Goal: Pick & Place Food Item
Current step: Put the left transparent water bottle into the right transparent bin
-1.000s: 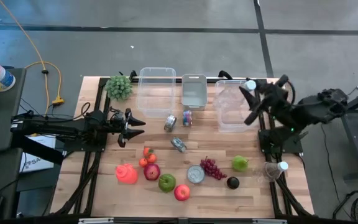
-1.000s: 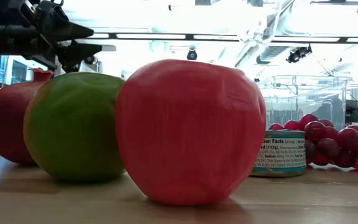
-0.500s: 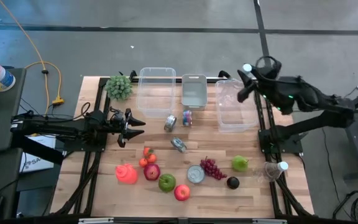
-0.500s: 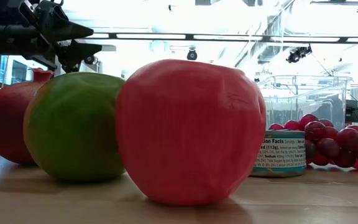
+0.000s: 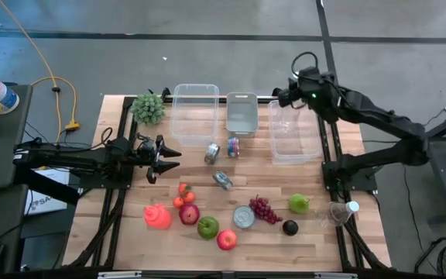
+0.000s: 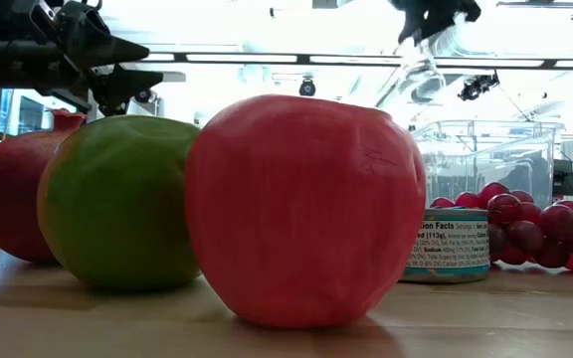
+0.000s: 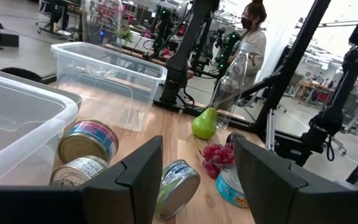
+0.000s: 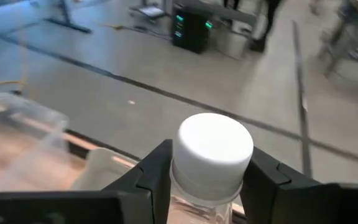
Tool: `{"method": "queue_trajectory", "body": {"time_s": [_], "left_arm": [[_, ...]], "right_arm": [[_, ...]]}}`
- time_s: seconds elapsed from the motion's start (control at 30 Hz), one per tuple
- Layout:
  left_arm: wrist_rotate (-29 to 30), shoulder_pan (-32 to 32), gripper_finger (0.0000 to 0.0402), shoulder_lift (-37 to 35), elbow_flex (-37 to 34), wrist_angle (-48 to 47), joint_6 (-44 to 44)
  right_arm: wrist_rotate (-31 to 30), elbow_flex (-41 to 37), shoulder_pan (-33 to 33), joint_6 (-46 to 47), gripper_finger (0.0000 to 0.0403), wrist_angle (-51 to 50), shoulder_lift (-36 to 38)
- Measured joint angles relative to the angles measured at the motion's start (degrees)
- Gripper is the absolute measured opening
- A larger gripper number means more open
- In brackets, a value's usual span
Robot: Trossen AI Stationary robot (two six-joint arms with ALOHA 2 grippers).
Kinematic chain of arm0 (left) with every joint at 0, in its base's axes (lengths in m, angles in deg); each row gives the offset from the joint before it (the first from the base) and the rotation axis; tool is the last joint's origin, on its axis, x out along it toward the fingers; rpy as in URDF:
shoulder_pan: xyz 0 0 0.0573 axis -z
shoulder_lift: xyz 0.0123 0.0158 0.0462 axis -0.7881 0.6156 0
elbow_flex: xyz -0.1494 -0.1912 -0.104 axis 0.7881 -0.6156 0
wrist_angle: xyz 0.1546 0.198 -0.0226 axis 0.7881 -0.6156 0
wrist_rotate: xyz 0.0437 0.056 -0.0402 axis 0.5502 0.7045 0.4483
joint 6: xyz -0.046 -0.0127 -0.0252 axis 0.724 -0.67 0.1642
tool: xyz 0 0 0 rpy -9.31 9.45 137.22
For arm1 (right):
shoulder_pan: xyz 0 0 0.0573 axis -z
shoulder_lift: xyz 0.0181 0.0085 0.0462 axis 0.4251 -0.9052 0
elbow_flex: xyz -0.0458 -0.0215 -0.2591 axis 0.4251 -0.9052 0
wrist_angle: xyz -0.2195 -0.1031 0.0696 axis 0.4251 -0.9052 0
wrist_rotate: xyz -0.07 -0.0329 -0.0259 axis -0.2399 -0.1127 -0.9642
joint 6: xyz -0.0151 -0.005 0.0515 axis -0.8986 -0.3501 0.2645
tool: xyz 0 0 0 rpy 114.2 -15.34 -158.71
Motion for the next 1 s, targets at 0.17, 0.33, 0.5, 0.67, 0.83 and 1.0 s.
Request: {"method": "queue_trajectory", "body": {"time_s": [0.17, 0.33, 0.5, 0.67, 0.83, 1.0], "left_arm": [[0.00, 0.02, 0.0191, -0.02, 0.00, -0.05, 0.00], [0.00, 0.02, 0.0191, -0.02, 0.00, -0.15, -0.02], [0.00, 0.01, 0.0191, 0.00, 0.00, -0.25, -0.07], [0.00, 0.00, 0.0191, 0.00, 0.00, -0.70, -0.07], [0.00, 0.00, 0.0191, -0.01, 0.00, -1.07, -0.04], [0.00, 0.02, 0.0191, -0.02, 0.00, -1.10, -0.04]], "right_arm": [[0.01, -0.02, 1.84, 0.12, 0.0134, -0.08, -3.69], [-0.43, -0.02, 3.73, 0.00, 0.0125, 0.10, -6.14], [-1.00, -0.04, 4.53, 2.58, 0.0134, -0.16, -7.08], [-5.43, -2.55, 4.47, 3.16, 0.0125, 0.81, -6.17], [-5.06, -7.64, 4.37, 2.69, 0.0130, 5.18, -4.72], [-4.48, -12.07, 3.28, -0.67, 0.0133, 14.43, -3.41]]}}
